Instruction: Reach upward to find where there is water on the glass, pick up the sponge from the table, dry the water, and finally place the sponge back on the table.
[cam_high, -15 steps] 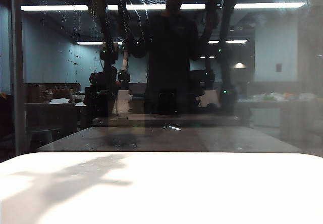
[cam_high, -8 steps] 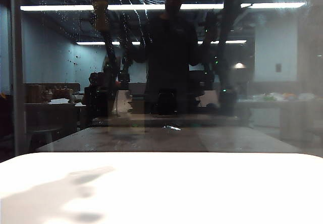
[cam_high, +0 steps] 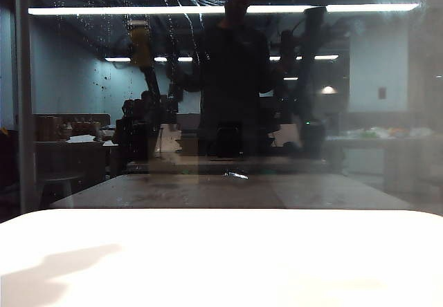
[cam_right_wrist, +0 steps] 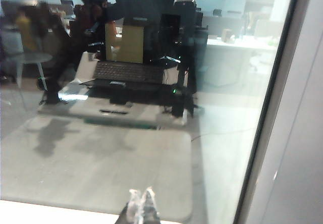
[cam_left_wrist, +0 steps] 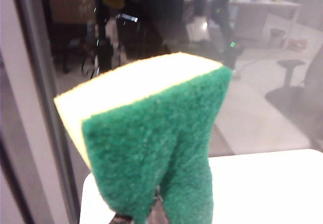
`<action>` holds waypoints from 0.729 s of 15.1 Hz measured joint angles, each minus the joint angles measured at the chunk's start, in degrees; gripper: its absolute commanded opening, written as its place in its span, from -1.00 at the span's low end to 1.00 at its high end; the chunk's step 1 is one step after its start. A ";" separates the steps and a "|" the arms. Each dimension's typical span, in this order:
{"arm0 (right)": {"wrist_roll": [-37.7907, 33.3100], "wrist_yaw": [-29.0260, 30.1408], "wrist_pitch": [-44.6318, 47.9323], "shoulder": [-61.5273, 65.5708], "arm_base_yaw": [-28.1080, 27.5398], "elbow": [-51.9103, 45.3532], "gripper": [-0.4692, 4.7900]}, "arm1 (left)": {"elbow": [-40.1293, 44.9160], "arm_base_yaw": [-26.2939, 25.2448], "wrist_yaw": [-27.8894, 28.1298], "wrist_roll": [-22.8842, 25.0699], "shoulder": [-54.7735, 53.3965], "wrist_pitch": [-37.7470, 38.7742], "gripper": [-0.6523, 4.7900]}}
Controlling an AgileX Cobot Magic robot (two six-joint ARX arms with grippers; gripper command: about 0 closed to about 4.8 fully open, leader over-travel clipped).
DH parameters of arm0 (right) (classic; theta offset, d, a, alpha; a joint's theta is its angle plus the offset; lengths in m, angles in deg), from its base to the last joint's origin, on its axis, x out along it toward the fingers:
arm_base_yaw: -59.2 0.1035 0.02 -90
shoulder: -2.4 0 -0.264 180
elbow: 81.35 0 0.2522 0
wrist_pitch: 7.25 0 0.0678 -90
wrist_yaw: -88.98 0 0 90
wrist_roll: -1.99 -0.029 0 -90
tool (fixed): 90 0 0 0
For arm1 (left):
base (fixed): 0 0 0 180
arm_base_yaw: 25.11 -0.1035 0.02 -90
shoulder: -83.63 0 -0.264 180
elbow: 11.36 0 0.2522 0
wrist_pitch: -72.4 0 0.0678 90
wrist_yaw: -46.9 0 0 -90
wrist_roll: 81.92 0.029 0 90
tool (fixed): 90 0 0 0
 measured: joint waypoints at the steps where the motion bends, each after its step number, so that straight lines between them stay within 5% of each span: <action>1: -0.50 0.00 0.50 -1.92 0.00 -2.54 -0.84 | 2.23 0.00 0.31 -0.37 2.16 0.07 -0.78; 11: -1.88 0.00 12.87 -8.00 0.00 -19.15 -0.84 | 24.65 0.00 -0.94 -5.79 13.09 -11.69 -0.78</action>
